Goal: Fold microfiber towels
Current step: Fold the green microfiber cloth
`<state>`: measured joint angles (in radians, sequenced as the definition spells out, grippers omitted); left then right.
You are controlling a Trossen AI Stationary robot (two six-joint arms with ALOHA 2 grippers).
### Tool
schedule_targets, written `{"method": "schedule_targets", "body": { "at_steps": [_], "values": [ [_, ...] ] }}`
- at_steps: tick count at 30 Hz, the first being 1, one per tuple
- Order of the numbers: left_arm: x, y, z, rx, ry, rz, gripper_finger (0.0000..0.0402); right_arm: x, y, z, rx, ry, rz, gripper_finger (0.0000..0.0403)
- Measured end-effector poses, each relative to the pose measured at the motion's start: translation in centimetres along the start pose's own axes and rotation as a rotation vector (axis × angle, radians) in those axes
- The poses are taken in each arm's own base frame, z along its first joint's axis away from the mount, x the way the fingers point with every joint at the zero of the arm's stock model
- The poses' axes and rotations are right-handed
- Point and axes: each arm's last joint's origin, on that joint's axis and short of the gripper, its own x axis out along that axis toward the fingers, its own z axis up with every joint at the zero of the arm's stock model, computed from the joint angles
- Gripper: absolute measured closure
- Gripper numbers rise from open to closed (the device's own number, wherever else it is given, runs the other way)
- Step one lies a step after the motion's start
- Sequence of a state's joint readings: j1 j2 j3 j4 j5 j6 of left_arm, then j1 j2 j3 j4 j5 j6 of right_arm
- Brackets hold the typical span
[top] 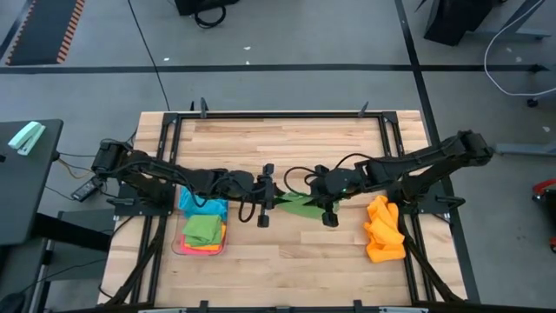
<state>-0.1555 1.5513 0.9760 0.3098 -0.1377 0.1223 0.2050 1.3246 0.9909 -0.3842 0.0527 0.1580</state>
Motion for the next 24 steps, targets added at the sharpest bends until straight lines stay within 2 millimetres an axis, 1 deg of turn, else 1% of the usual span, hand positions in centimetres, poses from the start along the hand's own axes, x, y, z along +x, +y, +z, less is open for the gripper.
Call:
{"method": "schedule_targets", "body": {
  "at_steps": [1, 2, 4, 8, 12, 17, 21, 24],
  "values": [
    [0.1, -0.1, -0.2, -0.016, 0.018, -0.013, 0.0379, 0.3, 0.0, -0.1, 0.002, 0.01, -0.001, 0.0379],
    [0.3, -0.1, -0.6, -0.04, 0.036, -0.018, 0.0385, 0.6, 0.0, -0.2, 0.003, 0.024, -0.003, 0.0379],
    [0.5, -0.3, -1.3, -0.082, 0.092, -0.025, 0.0383, 1.5, 0.0, -0.5, 0.004, 0.057, -0.005, 0.0379],
    [1.4, -0.7, -2.9, -0.151, 0.175, -0.027, 0.0364, 3.7, 0.1, -1.3, 0.008, 0.133, 0.025, 0.0379],
    [2.3, -1.0, -4.5, -0.193, 0.245, -0.023, 0.0382, 5.9, -0.1, -2.2, 0.024, 0.208, 0.05, 0.0379],
    [3.3, -1.0, -6.3, -0.265, 0.313, -0.002, 0.0385, 8.1, -1.5, -3.2, 0.087, 0.291, 0.091, 0.0379],
    [4.2, -0.8, -8.0, -0.303, 0.369, 0.022, 0.0356, 9.0, -3.0, -3.9, 0.124, 0.342, 0.115, 0.0379],
    [4.7, -0.6, -9.2, -0.303, 0.419, 0.035, 0.0353, 9.6, -3.8, -4.3, 0.128, 0.369, 0.128, 0.0379]
  ]
}}
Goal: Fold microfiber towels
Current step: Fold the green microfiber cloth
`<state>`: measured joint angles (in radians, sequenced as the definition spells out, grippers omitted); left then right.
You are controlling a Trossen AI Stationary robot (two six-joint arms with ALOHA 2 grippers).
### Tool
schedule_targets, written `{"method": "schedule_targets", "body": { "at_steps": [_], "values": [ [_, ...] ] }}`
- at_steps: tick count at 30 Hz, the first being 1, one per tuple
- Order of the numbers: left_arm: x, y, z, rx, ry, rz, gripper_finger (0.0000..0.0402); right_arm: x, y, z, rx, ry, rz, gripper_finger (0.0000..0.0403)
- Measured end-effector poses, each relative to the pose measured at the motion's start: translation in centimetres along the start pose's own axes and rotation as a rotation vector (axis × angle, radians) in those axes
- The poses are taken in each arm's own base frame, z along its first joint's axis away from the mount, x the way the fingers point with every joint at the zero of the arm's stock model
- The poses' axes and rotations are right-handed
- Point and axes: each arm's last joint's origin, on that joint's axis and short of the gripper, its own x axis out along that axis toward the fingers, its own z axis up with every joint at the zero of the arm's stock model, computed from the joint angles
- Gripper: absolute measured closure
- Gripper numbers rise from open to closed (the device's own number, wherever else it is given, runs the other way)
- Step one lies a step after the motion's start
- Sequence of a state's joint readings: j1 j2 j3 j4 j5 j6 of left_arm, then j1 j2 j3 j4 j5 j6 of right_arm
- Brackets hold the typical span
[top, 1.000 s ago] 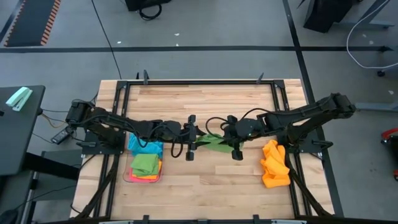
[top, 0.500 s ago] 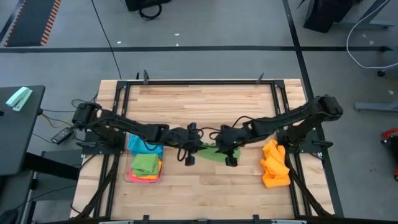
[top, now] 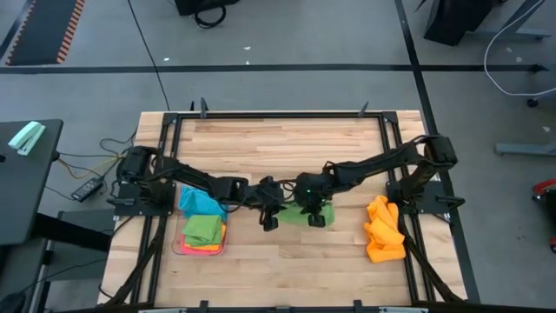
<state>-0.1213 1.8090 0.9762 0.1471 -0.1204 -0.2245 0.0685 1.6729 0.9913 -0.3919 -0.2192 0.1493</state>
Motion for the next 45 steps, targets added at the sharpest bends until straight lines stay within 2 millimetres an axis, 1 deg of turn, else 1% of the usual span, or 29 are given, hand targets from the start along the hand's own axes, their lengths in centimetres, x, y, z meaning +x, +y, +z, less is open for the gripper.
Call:
{"method": "schedule_targets", "body": {
  "at_steps": [2, 5, 8, 11, 14, 17, 20, 24, 27, 29, 32, 36, 40, 42, 45],
  "values": [
    [0.5, 0.4, -0.2, -0.006, 0.011, 0.012, 0.0362, 0.3, -0.6, 0.0, -0.003, 0.011, -0.005, 0.0379],
    [0.6, 1.1, -0.4, -0.01, 0.029, 0.027, 0.0378, 1.0, -1.3, 0.0, -0.01, 0.019, -0.016, 0.0379],
    [0.8, 1.6, -0.5, -0.015, 0.047, 0.031, 0.0382, 1.6, -2.0, 0.0, -0.023, 0.027, -0.024, 0.0371],
    [1.1, 2.0, -0.8, -0.019, 0.064, 0.037, 0.0373, 2.1, -2.8, -0.2, -0.029, 0.046, -0.033, 0.035],
    [1.2, 2.1, -1.2, -0.017, 0.101, 0.048, 0.037, 2.2, -3.6, -0.6, -0.025, 0.076, -0.05, 0.0316],
    [1.2, 2.2, -1.5, -0.026, 0.128, 0.054, 0.0377, 1.6, -4.5, -0.5, -0.006, 0.075, -0.067, 0.0278],
    [1.2, 2.2, -1.7, -0.042, 0.138, 0.057, 0.0379, 0.6, -5.2, -0.5, 0.012, 0.065, -0.095, 0.0245],
    [1.2, 2.4, -1.7, -0.072, 0.142, 0.064, 0.0363, -1.0, -5.5, -0.2, 0.007, 0.03, -0.165, 0.022],
    [1.2, 2.9, -1.7, -0.101, 0.157, 0.075, 0.0359, -1.6, -5.2, 0.0, -0.025, 0.003, -0.205, 0.0217],
    [1.2, 3.3, -2.0, -0.128, 0.183, 0.091, 0.0364, -1.7, -4.7, 0.2, -0.037, -0.044, -0.234, 0.0219],
    [1.1, 3.5, -2.2, -0.174, 0.205, 0.107, 0.0376, -1.2, -4.0, -0.1, -0.033, -0.192, -0.288, 0.0226],
    [1.1, 3.6, -2.2, -0.245, 0.196, 0.14, 0.038, 0.0, -3.0, -1.5, 0.021, -0.37, -0.438, 0.0236],
    [1.1, 3.6, -2.2, -0.34, 0.189, 0.152, 0.0361, 0.8, -1.3, -2.6, 0.062, -0.455, -0.558, 0.0241],
    [1.1, 3.6, -2.2, -0.354, 0.188, 0.153, 0.0355, 1.0, -0.3, -3.0, 0.075, -0.476, -0.615, 0.0242],
    [1.1, 3.5, -2.2, -0.354, 0.192, 0.133, 0.0355, 1.2, 1.3, -3.4, 0.08, -0.52, -0.699, 0.0242]
  ]
}}
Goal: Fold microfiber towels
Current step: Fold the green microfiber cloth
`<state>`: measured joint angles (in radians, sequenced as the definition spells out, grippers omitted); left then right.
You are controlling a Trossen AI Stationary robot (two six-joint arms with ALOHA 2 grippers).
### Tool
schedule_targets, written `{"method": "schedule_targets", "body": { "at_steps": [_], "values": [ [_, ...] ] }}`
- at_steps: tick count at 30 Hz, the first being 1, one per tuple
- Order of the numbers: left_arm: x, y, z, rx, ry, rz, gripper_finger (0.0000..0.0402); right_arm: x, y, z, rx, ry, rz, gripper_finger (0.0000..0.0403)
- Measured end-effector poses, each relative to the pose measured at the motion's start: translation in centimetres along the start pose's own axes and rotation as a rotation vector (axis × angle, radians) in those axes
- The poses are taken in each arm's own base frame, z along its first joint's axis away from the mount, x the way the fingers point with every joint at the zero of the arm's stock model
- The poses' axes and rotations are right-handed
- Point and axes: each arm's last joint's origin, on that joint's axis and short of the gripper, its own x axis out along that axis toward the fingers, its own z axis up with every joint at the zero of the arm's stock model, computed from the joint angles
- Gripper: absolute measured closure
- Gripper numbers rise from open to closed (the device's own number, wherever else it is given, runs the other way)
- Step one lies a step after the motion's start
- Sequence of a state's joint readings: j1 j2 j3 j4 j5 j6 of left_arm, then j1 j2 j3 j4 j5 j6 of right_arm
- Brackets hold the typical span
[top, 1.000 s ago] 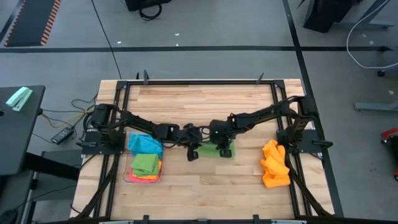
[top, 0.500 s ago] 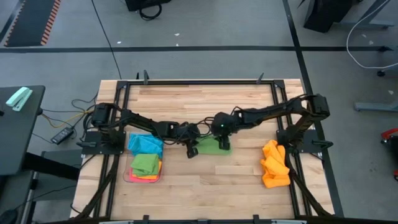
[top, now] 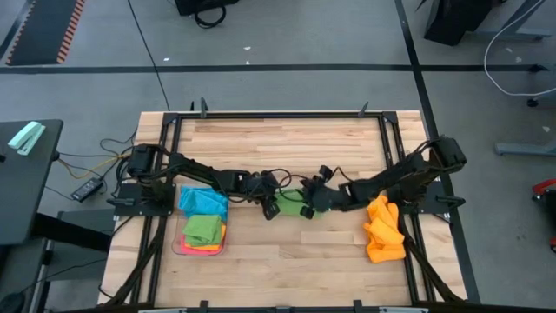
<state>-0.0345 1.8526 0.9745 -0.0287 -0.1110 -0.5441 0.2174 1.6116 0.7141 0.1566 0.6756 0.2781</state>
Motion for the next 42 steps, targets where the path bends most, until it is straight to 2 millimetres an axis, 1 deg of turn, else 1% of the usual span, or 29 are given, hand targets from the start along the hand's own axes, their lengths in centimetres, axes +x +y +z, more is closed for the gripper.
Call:
{"method": "schedule_targets", "body": {
  "at_steps": [3, 5, 9, 11, 15, 17, 19, 24, 28, 30, 34, 37, 42],
  "values": [
    [0.0, -0.1, 0.0, 0.009, 0.008, -0.027, 0.0363, -0.4, 1.0, -0.8, -0.008, -0.024, -0.089, 0.0242],
    [0.0, -0.1, 0.1, 0.008, 0.004, -0.032, 0.037, -0.1, 1.7, -1.1, 0.012, -0.032, -0.111, 0.0242],
    [0.0, -0.1, 0.1, 0.014, -0.001, -0.035, 0.0377, 0.9, 2.6, -2.2, 0.026, 0.012, -0.133, 0.0242],
    [0.0, -0.1, 0.1, 0.019, 0.002, -0.033, 0.0375, 0.7, 2.8, -2.7, 0.04, 0.048, -0.142, 0.0242],
    [0.0, -0.1, 0.1, 0.03, 0.004, -0.029, 0.0365, -0.5, 3.5, -2.8, 0.042, 0.07, -0.092, 0.0242],
    [0.0, 0.0, 0.1, 0.027, -0.002, -0.02, 0.0366, -1.1, 4.0, -2.8, 0.017, 0.082, -0.03, 0.0242],
    [0.0, 0.2, 0.3, 0.02, -0.012, -0.011, 0.0373, -1.3, 4.2, -3.0, 0.022, 0.1, -0.011, 0.0242],
    [0.0, 0.3, 0.4, -0.045, -0.045, 0.038, 0.0382, -1.4, 3.7, -3.7, 0.012, 0.149, -0.064, 0.0242],
    [0.0, 0.2, 0.4, -0.103, -0.065, 0.061, 0.0367, -1.4, 3.5, -4.0, -0.129, 0.179, -0.031, 0.0242],
    [0.0, 0.1, 0.3, -0.127, -0.082, 0.084, 0.0367, -1.2, 3.3, -4.0, -0.19, 0.19, -0.023, 0.0242],
    [-0.1, -0.1, 0.2, -0.182, -0.127, 0.136, 0.0385, -0.6, 2.7, -3.7, -0.292, 0.2, -0.031, 0.0242],
    [-0.1, 0.0, 0.3, -0.235, -0.157, 0.156, 0.0385, -0.1, 1.9, -3.2, -0.323, 0.204, -0.032, 0.0242],
    [-0.1, 0.5, 0.6, -0.323, -0.191, 0.179, 0.0365, 0.0, 0.2, -1.8, -0.324, 0.192, -0.053, 0.0242]
  ]
}}
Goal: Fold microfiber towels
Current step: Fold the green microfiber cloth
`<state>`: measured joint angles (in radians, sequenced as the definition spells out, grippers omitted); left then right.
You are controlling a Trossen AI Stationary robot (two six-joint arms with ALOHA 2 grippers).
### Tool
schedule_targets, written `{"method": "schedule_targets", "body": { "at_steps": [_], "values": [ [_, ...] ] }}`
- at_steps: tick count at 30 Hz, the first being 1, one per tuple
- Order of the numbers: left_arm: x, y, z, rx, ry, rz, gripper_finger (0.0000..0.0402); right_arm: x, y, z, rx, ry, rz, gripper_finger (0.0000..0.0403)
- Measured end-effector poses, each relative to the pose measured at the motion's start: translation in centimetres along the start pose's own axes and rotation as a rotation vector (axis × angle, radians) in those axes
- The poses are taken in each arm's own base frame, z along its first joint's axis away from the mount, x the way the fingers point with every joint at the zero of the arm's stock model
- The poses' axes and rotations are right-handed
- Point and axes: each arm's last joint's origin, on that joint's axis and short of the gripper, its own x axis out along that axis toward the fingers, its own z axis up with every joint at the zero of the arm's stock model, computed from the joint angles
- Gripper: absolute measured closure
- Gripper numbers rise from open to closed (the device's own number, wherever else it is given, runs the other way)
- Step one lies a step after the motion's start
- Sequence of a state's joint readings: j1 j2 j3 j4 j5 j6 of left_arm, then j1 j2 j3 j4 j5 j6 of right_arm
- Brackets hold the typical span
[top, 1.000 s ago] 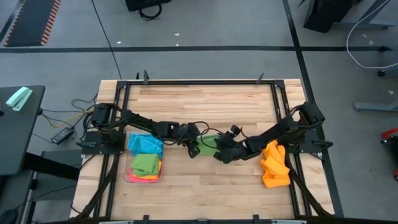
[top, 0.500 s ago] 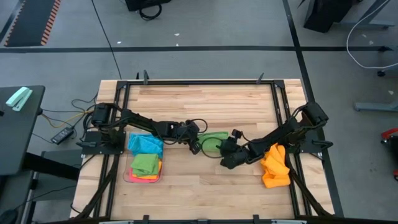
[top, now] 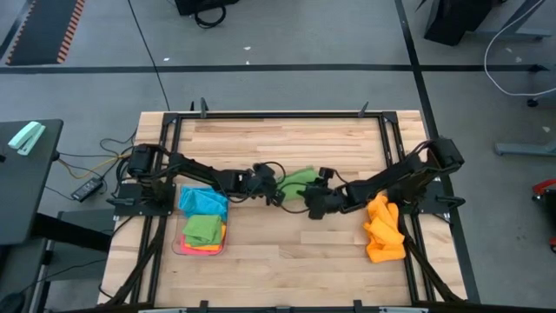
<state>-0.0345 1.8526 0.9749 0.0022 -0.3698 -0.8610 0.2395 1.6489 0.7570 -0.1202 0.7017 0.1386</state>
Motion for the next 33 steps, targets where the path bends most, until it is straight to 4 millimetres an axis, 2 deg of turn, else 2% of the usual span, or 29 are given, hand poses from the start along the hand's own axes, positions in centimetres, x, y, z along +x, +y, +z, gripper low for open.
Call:
{"method": "schedule_targets", "body": {
  "at_steps": [6, 10, 15, 19, 23, 26, 33],
  "values": [
    [0.0, 0.1, 0.2, -0.094, -0.058, 0.041, 0.0385, -1.2, -2.2, 0.6, -0.027, -0.048, -0.015, 0.0242],
    [-0.4, -0.5, -0.4, -0.143, -0.09, 0.043, 0.0378, -1.7, -3.4, 0.3, -0.042, -0.11, 0.054, 0.0242],
    [-0.8, -1.1, -0.9, -0.176, -0.134, 0.045, 0.0354, -1.7, -4.3, -1.1, 0.008, -0.24, 0.225, 0.0242],
    [-1.0, -1.6, -1.1, -0.185, -0.158, 0.02, 0.0368, -1.9, -4.8, -2.1, 0.046, -0.264, 0.244, 0.0242],
    [-1.1, -1.8, -1.1, -0.173, -0.168, 0.018, 0.0376, -2.3, -5.0, -2.2, 0.07, -0.28, 0.252, 0.0242],
    [-1.1, -1.8, -1.2, -0.148, -0.166, 0.021, 0.0357, -2.4, -4.8, -2.1, 0.081, -0.287, 0.26, 0.0242],
    [-1.0, -1.8, -1.4, -0.009, -0.106, -0.005, 0.0282, -2.5, -4.6, -2.1, 0.139, -0.283, 0.352, 0.0242]
  ]
}}
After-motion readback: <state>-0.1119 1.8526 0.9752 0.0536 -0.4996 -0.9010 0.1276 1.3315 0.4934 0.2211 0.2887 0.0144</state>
